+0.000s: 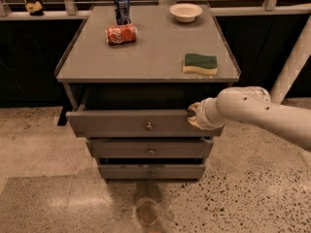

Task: Open top drawer

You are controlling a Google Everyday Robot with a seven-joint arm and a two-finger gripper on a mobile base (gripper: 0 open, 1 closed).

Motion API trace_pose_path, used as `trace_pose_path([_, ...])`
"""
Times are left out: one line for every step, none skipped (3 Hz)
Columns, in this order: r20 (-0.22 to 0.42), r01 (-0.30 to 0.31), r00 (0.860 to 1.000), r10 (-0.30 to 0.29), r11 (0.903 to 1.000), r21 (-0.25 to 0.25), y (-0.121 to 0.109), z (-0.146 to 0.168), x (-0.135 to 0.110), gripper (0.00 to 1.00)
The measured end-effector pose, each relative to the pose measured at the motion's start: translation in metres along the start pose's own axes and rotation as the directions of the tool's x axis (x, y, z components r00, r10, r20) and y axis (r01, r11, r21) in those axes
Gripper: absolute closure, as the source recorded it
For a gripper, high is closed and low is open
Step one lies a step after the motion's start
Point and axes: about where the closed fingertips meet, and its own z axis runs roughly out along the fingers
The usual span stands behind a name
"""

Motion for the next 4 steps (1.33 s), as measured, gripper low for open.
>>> trace_pose_path([-0.006,-0.007,1.0,0.007,0.9998,-0.021,0.0039,0.0017,0.0009,1.0])
trace_pose_path([-0.006,-0.007,1.0,0.007,0.9998,-0.021,0.0019,-0.0007,-0.0002,1.0])
trace_pose_path([-0.004,-0.007,1.0,0.007,0.9994,-0.035,0.0053,-0.0052,-0.0012,1.0])
trace_pose_path([-0.004,-0.007,1.0,0.007,0.9994,-0.035,0.0054,-0.0052,-0.0012,1.0])
